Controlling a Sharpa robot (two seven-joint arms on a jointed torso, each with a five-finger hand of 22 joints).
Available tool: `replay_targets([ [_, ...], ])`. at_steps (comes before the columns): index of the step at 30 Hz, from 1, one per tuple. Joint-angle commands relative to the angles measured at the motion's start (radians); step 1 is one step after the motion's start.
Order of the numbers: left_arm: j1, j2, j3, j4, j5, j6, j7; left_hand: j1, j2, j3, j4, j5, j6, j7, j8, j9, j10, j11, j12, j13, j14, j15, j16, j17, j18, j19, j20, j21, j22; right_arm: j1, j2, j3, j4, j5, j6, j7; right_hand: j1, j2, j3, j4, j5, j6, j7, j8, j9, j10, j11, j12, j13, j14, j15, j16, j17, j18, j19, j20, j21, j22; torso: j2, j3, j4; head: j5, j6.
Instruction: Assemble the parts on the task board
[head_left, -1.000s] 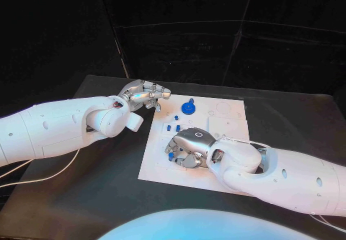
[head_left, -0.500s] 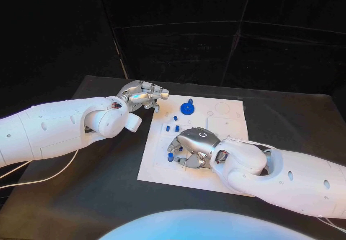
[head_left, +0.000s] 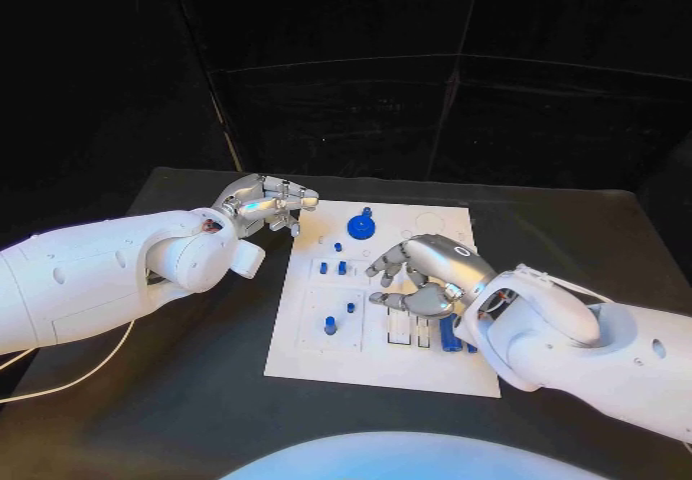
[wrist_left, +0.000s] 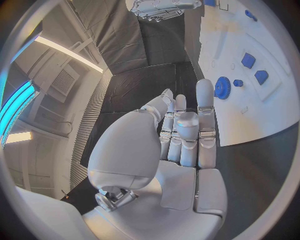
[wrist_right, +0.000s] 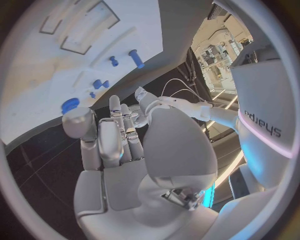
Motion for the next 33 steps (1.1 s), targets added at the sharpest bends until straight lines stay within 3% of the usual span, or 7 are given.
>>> replay_targets([
  [1, 0.001, -0.002, 0.001, 0.001, 0.002, 0.014, 0.001, -0.003, 0.009, 0.005, 0.0, -0.002, -0.008, 0.0, 0.005, -0.002, -0.007, 0.001, -0.001, -0.001, -0.005, 0.002, -0.004, -0.002, 0.011, -0.008, 0.001, -0.005, -0.001, 0.009, -0.043, 0.005, 0.01, 0.233, -0.047, -0.033, -0.023, 0.003, -0.016, 0.025, 0.04, 0.037, -0.013, 0.019, 0.006, 0.066, -0.017, 0.047, 0.025, 0.035, -0.012, 0.031, 0.048, -0.003, 0.026, -0.007, 0.031, 0.049, -0.003, -0.0022, -0.005, -0.016, 0.005],
  [2, 0.001, -0.002, 0.001, 0.002, 0.002, 0.014, 0.002, -0.003, 0.009, 0.005, 0.0, -0.002, -0.008, 0.0, 0.005, -0.002, -0.007, 0.001, -0.001, -0.001, -0.005, 0.002, -0.004, -0.002, 0.011, -0.008, 0.001, -0.005, -0.001, 0.011, -0.066, 0.007, 0.013, 0.27, -0.042, -0.044, -0.037, -0.004, -0.046, 0.039, 0.089, 0.067, -0.035, 0.042, 0.013, 0.12, -0.037, 0.109, 0.066, 0.047, -0.031, 0.063, 0.099, -0.012, 0.05, -0.023, 0.063, 0.097, -0.004, -0.0026, -0.0068, -0.023, 0.007],
  [5, 0.001, -0.002, 0.001, 0.004, 0.002, 0.013, 0.003, -0.004, 0.009, 0.005, 0.0, -0.002, -0.008, 0.0, 0.005, -0.002, -0.007, 0.001, -0.001, -0.001, -0.005, 0.002, -0.003, -0.001, 0.011, -0.008, 0.002, -0.005, -0.001, 0.016, -0.136, 0.01, 0.026, 0.347, -0.031, -0.08, -0.045, 0.003, -0.094, 0.056, 0.115, 0.094, -0.055, 0.076, 0.026, 0.165, -0.061, 0.239, 0.169, 0.054, -0.049, 0.091, 0.141, -0.025, 0.081, -0.044, 0.108, 0.169, -0.005, -0.0048, -0.0087, -0.061, 0.012],
  [8, 0.001, -0.001, 0.001, 0.004, 0.002, 0.012, 0.004, -0.004, 0.009, 0.005, 0.0, -0.002, -0.008, 0.0, 0.005, -0.002, -0.007, 0.001, -0.001, -0.001, -0.005, 0.002, -0.003, -0.001, 0.011, -0.008, 0.002, -0.005, -0.001, 0.018, -0.184, 0.01, 0.035, 0.362, -0.025, -0.119, -0.038, 0.009, -0.157, 0.069, 0.141, 0.084, -0.072, 0.109, 0.043, 0.177, -0.074, 0.614, 0.584, 0.058, -0.053, 0.116, 0.177, -0.034, 0.095, -0.057, 0.135, 0.213, -0.006, -0.0046, -0.0119, -0.088, 0.016],
  [13, 0.001, -0.004, 0.0, 0.005, 0.002, 0.01, 0.004, -0.006, 0.009, 0.004, 0.001, -0.002, -0.008, 0.0, 0.005, -0.002, -0.007, 0.001, -0.001, -0.001, -0.005, 0.002, -0.004, -0.002, 0.011, -0.008, 0.002, -0.005, -0.001, 0.016, -0.236, 0.002, 0.034, 0.317, -0.009, -0.214, -0.106, 0.015, -0.28, 0.16, 0.156, 0.05, -0.063, 0.158, 0.073, 0.205, -0.074, 0.944, 0.984, 0.067, -0.058, 0.162, 0.262, -0.044, 0.111, -0.052, 0.171, 0.275, -0.007, 0.0009, -0.022, -0.121, 0.023],
  [25, 0.0, -0.006, 0.0, 0.003, 0.002, 0.011, 0.005, -0.007, 0.009, 0.004, 0.002, -0.002, -0.008, 0.0, 0.006, -0.002, -0.008, 0.002, 0.0, -0.001, -0.005, 0.002, -0.004, -0.003, 0.011, -0.008, 0.002, -0.005, -0.001, -0.004, -0.259, -0.035, 0.054, 0.124, 0.06, -0.323, -0.062, 0.027, -0.375, 0.191, 0.172, 0.006, -0.064, 0.213, 0.107, 0.207, -0.065, 1.017, 1.094, 0.069, -0.053, 0.177, 0.289, -0.046, 0.114, -0.049, 0.183, 0.296, -0.019, 0.0059, -0.0503, -0.126, 0.009],
  [33, -0.001, -0.006, 0.0, 0.001, 0.002, 0.012, 0.002, -0.007, 0.009, 0.004, 0.002, -0.002, -0.008, 0.0, 0.006, -0.002, -0.008, 0.002, 0.0, -0.001, -0.005, 0.002, -0.004, -0.003, 0.011, -0.008, 0.002, -0.005, -0.001, -0.009, -0.247, -0.05, 0.057, 0.104, 0.066, -0.305, -0.038, 0.044, -0.4, 0.19, 0.234, 0.005, -0.067, 0.243, 0.123, 0.239, -0.068, 1.067, 1.167, 0.072, -0.054, 0.188, 0.312, -0.047, 0.116, -0.05, 0.188, 0.305, -0.021, 0.0059, -0.0536, -0.122, 0.008],
])
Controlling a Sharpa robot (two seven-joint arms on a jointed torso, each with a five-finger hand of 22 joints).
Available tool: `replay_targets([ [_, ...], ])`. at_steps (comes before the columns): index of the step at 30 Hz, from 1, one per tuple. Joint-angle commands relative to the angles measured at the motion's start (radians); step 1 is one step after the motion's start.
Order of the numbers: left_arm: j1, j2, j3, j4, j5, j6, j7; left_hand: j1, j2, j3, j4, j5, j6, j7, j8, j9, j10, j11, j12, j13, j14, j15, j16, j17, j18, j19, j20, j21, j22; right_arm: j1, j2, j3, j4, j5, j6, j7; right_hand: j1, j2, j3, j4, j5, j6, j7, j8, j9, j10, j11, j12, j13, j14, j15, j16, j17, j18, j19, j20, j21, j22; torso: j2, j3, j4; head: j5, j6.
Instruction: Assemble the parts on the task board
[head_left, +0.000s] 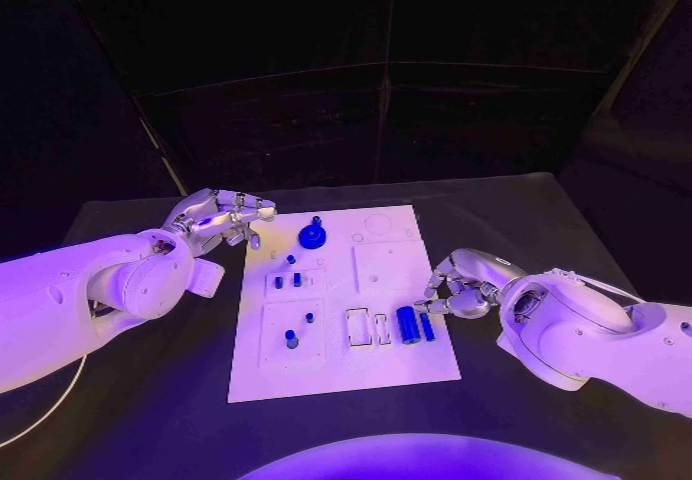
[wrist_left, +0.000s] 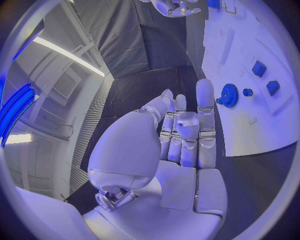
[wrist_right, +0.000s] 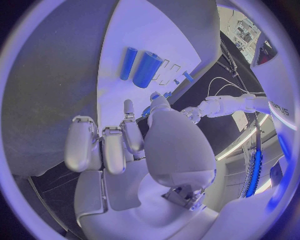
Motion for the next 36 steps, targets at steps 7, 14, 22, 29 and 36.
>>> replay_targets([
  [7, 0.0, 0.002, 0.001, -0.002, 0.002, 0.006, 0.004, -0.003, 0.006, 0.004, 0.002, -0.002, -0.006, -0.002, 0.006, -0.001, -0.008, 0.002, 0.0, -0.001, -0.004, 0.001, -0.004, -0.001, 0.011, -0.008, 0.002, -0.005, -0.001, -0.005, 0.018, -0.005, 0.006, -0.054, 0.042, -0.003, 0.009, 0.004, -0.028, 0.004, -0.001, 0.006, -0.011, 0.031, 0.019, 0.034, -0.006, 0.046, 0.064, 0.075, -0.008, 0.014, 0.082, -0.016, 0.005, -0.001, 0.006, 0.006, -0.002, -0.0011, -0.0028, -0.001, 0.001],
  [14, -0.001, 0.003, 0.001, -0.004, 0.002, -0.001, 0.008, -0.003, 0.008, 0.005, 0.003, -0.002, -0.006, -0.003, 0.006, -0.001, -0.008, 0.001, 0.0, -0.001, -0.004, 0.001, -0.003, 0.0, 0.011, -0.008, 0.002, -0.006, -0.001, -0.016, 0.035, -0.005, -0.001, -0.071, 0.063, -0.013, -0.007, 0.007, -0.045, 0.006, -0.016, -0.003, -0.011, 0.04, 0.028, 0.034, -0.006, 0.048, 0.07, 0.075, -0.009, 0.016, 0.087, -0.017, 0.006, -0.002, 0.008, 0.009, -0.001, -0.0028, -0.0004, -0.002, 0.0],
  [22, -0.001, 0.002, 0.001, -0.003, 0.002, -0.001, 0.008, -0.003, 0.008, 0.005, 0.003, -0.002, -0.006, -0.003, 0.006, -0.001, -0.008, 0.001, 0.0, -0.001, -0.004, 0.001, -0.003, 0.0, 0.011, -0.008, 0.002, -0.006, -0.001, -0.038, 0.056, -0.006, -0.016, -0.094, 0.078, -0.028, -0.016, 0.006, -0.056, 0.007, -0.04, -0.014, -0.009, 0.045, 0.034, 0.032, -0.005, 0.047, 0.075, 0.076, -0.008, 0.018, 0.092, -0.017, 0.006, -0.002, 0.009, 0.011, 0.0, -0.0035, -0.0009, 0.001, 0.0],
  [29, -0.001, 0.001, 0.001, -0.002, 0.002, -0.001, 0.006, -0.003, 0.008, 0.005, 0.003, -0.002, -0.007, -0.003, 0.006, -0.001, -0.008, 0.001, 0.0, -0.001, -0.004, 0.001, -0.003, 0.0, 0.011, -0.008, 0.002, -0.006, -0.001, -0.044, 0.074, -0.006, -0.029, -0.103, 0.087, -0.032, -0.023, 0.01, -0.06, 0.008, -0.047, -0.017, -0.009, 0.048, 0.037, 0.03, -0.004, 0.045, 0.074, 0.075, -0.007, 0.017, 0.09, -0.017, 0.005, -0.001, 0.008, 0.011, 0.0, -0.0046, -0.0008, 0.009, 0.0],
  [36, -0.001, -0.001, 0.001, -0.001, 0.002, 0.0, 0.006, -0.003, 0.008, 0.005, 0.003, -0.002, -0.007, -0.003, 0.006, -0.001, -0.008, 0.001, 0.0, -0.001, -0.004, 0.001, -0.003, 0.0, 0.011, -0.008, 0.002, -0.006, -0.001, -0.047, 0.088, -0.006, -0.045, -0.115, 0.095, -0.034, -0.028, 0.012, -0.061, 0.008, -0.054, -0.02, -0.009, 0.049, 0.039, 0.029, -0.004, 0.044, 0.074, 0.075, -0.006, 0.016, 0.088, -0.017, 0.004, -0.001, 0.007, 0.009, 0.001, -0.0051, 0.0, 0.011, 0.0],
])
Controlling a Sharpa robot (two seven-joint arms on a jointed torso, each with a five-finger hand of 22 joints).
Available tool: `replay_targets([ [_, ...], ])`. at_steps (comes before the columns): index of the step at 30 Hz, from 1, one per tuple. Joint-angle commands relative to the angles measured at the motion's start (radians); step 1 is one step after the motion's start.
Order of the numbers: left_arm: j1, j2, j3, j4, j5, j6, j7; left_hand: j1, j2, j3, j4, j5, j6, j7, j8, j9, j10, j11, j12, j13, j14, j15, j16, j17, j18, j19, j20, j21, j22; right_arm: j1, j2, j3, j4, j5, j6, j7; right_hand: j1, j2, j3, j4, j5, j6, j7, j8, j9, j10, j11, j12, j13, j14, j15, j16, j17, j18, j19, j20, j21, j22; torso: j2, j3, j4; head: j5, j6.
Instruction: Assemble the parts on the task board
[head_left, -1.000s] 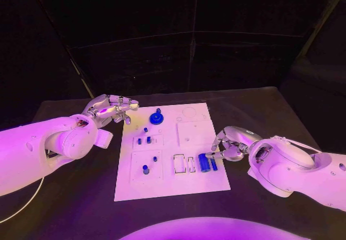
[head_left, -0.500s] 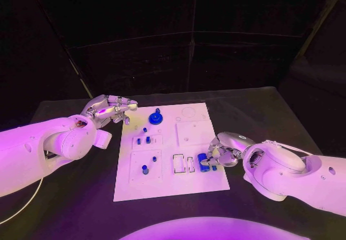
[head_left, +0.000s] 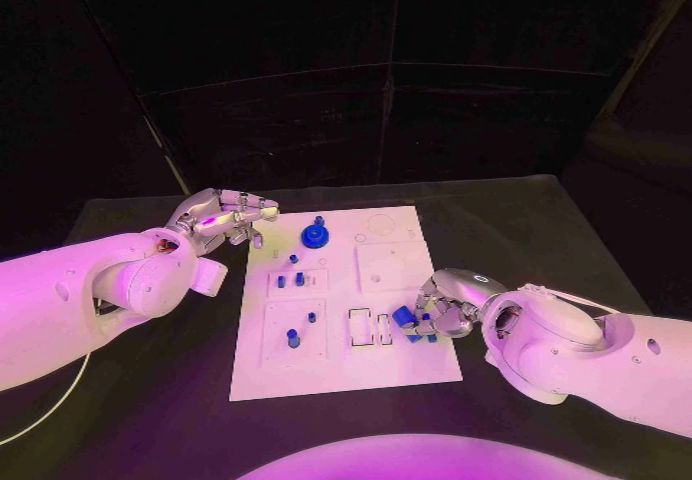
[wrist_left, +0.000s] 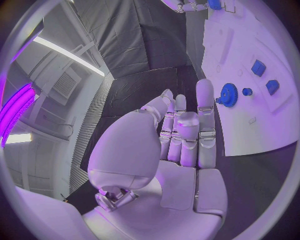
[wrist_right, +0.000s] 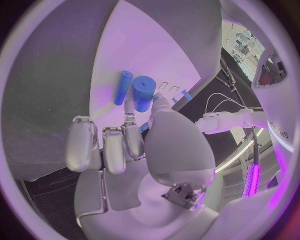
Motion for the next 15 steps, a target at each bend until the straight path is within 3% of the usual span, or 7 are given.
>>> replay_targets([
  [1, 0.001, -0.002, 0.001, 0.002, 0.002, 0.002, 0.006, -0.003, 0.008, 0.005, 0.003, -0.002, -0.007, -0.003, 0.007, -0.001, -0.008, 0.001, 0.0, -0.001, -0.004, 0.001, -0.003, 0.0, 0.011, -0.006, -0.001, -0.006, -0.001, -0.002, 0.009, 0.0, -0.007, -0.022, 0.018, -0.006, -0.01, -0.002, -0.006, -0.001, -0.006, -0.007, 0.0, 0.004, 0.001, 0.0, 0.003, 0.0, 0.022, 0.075, -0.006, 0.001, 0.088, -0.017, 0.004, -0.001, 0.003, -0.001, 0.001, -0.0011, -0.0006, 0.002, 0.0],
  [15, 0.001, -0.006, 0.001, 0.006, 0.002, -0.002, 0.008, -0.007, 0.01, 0.005, 0.006, -0.002, -0.008, -0.002, 0.007, -0.002, -0.009, 0.002, 0.001, -0.001, -0.005, 0.001, -0.004, -0.004, 0.011, -0.006, 0.0, -0.006, -0.001, -0.027, 0.029, 0.0, -0.019, -0.028, 0.018, -0.014, -0.008, 0.015, -0.003, -0.003, -0.005, -0.003, -0.002, 0.013, 0.008, -0.001, 0.002, -0.002, 0.024, 0.075, -0.007, 0.002, 0.091, -0.017, 0.004, 0.0, 0.004, 0.002, 0.001, -0.0022, -0.001, 0.006, -0.003],
])
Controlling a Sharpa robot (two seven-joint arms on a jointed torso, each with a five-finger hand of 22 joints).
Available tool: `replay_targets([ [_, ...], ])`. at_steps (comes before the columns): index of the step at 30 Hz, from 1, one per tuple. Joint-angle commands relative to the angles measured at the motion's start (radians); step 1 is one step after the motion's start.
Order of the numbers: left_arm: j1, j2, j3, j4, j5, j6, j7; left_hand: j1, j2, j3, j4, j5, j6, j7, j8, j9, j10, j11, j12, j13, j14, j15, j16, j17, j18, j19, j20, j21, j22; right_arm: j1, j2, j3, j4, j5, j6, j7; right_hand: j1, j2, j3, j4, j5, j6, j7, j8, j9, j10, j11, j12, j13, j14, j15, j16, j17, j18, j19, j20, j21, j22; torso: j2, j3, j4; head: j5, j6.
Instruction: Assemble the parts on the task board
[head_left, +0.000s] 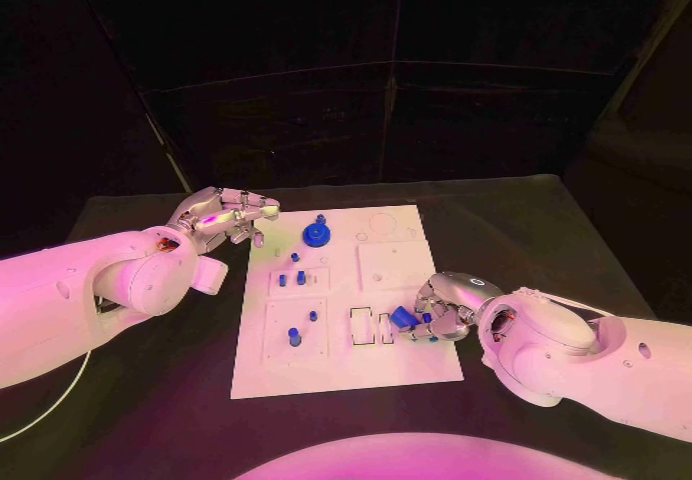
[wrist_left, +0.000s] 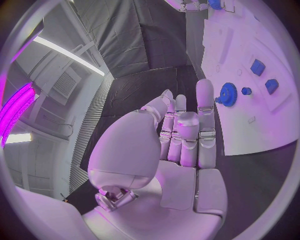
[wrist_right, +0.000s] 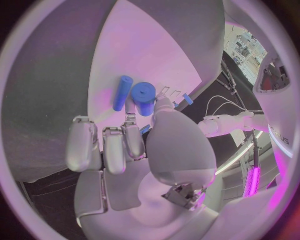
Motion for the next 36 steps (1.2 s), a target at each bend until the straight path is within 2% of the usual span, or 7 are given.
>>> replay_targets([
  [1, 0.001, -0.001, 0.001, 0.004, 0.002, -0.001, 0.009, -0.003, 0.006, 0.002, 0.003, -0.002, -0.008, -0.002, 0.007, -0.002, -0.005, -0.002, 0.001, -0.001, -0.005, 0.001, -0.004, -0.001, 0.011, -0.006, 0.0, -0.006, -0.001, -0.007, 0.007, -0.004, -0.002, -0.005, 0.014, -0.009, -0.001, 0.01, -0.003, -0.003, 0.0, -0.003, -0.002, 0.003, 0.0, -0.001, 0.002, -0.002, 0.024, 0.075, -0.007, 0.002, 0.091, -0.017, 0.005, 0.0, 0.004, 0.002, 0.0, -0.0005, -0.001, 0.001, -0.002],
  [11, 0.001, -0.004, 0.001, 0.006, 0.002, 0.001, 0.009, -0.003, 0.006, 0.002, 0.003, -0.002, -0.008, -0.002, 0.007, -0.002, -0.005, -0.002, 0.001, -0.001, -0.005, 0.001, -0.004, -0.001, 0.011, -0.006, 0.0, -0.006, -0.001, -0.009, 0.019, -0.004, -0.003, -0.003, -0.003, -0.01, 0.017, 0.025, -0.001, -0.006, 0.021, 0.001, -0.004, 0.007, 0.005, 0.001, 0.0, 0.0, 0.03, 0.076, -0.009, 0.004, 0.097, -0.018, 0.007, -0.002, 0.007, 0.008, -0.001, -0.0007, -0.0028, -0.002, 0.0],
  [17, 0.001, -0.004, 0.001, 0.006, 0.002, 0.002, 0.009, -0.003, 0.006, 0.002, 0.003, -0.002, -0.008, -0.002, 0.007, -0.002, -0.005, -0.002, 0.001, -0.001, -0.005, 0.001, -0.004, -0.001, 0.011, -0.006, 0.0, -0.006, -0.001, -0.009, 0.014, -0.004, 0.015, 0.022, -0.073, 0.015, 0.024, 0.044, -0.007, -0.004, 0.072, 0.022, -0.011, 0.008, 0.009, 0.017, -0.006, 0.015, 0.052, 0.08, -0.013, 0.015, 0.119, -0.02, 0.012, -0.006, 0.014, 0.02, -0.001, 0.0008, -0.0038, -0.001, 0.001],
  [23, 0.001, -0.004, 0.001, 0.005, 0.002, 0.004, 0.008, -0.005, 0.006, 0.001, 0.004, -0.002, -0.009, -0.002, 0.007, -0.002, -0.006, -0.002, 0.001, -0.001, -0.005, 0.001, -0.004, -0.001, 0.011, -0.006, 0.0, -0.006, -0.001, -0.009, 0.002, -0.004, 0.041, 0.065, -0.171, 0.064, 0.023, 0.062, -0.016, -0.005, 0.101, 0.048, -0.02, -0.004, 0.008, 0.03, -0.014, 0.022, 0.066, 0.084, -0.021, 0.024, 0.139, -0.024, 0.021, -0.012, 0.024, 0.038, -0.001, -0.0008, -0.0003, -0.003, 0.002],
  [27, 0.001, -0.003, 0.001, 0.004, 0.002, 0.004, 0.008, -0.005, 0.006, 0.001, 0.004, -0.002, -0.009, -0.002, 0.007, -0.002, -0.006, -0.002, 0.001, -0.001, -0.005, 0.001, -0.004, -0.001, 0.011, -0.006, 0.0, -0.006, -0.001, -0.009, -0.006, -0.003, 0.056, 0.088, -0.208, 0.087, 0.025, 0.064, -0.024, -0.005, 0.132, 0.056, -0.02, -0.017, 0.006, 0.032, -0.016, 0.021, 0.068, 0.083, -0.022, 0.024, 0.139, -0.024, 0.023, -0.015, 0.026, 0.04, -0.001, -0.0009, -0.0007, -0.002, 0.002],
  [33, 0.001, -0.003, 0.001, 0.004, 0.002, 0.005, 0.008, -0.005, 0.006, 0.001, 0.004, -0.002, -0.009, -0.002, 0.007, -0.002, -0.006, -0.002, 0.001, -0.001, -0.005, 0.001, -0.004, -0.001, 0.011, -0.006, 0.0, -0.006, -0.001, -0.009, -0.005, -0.003, 0.065, 0.107, -0.213, 0.099, 0.027, 0.062, -0.029, -0.005, 0.149, 0.057, -0.02, -0.025, 0.005, 0.033, -0.016, 0.019, 0.069, 0.083, -0.022, 0.024, 0.139, -0.024, 0.023, -0.015, 0.026, 0.042, 0.0, -0.0019, -0.0009, 0.001, 0.001],
  [36, 0.001, -0.003, 0.001, 0.005, 0.002, 0.006, 0.008, -0.005, 0.006, 0.001, 0.004, -0.002, -0.009, -0.002, 0.007, -0.002, -0.006, -0.002, 0.001, -0.001, -0.005, 0.001, -0.004, -0.001, 0.011, -0.006, 0.0, -0.006, -0.001, -0.009, 0.003, -0.003, 0.06, 0.116, -0.184, 0.091, 0.026, 0.062, -0.03, -0.005, 0.15, 0.057, -0.02, -0.027, 0.004, 0.032, -0.016, 0.018, 0.068, 0.083, -0.022, 0.023, 0.138, -0.025, 0.023, -0.015, 0.027, 0.043, 0.0, -0.0018, -0.0012, 0.001, 0.001],
])
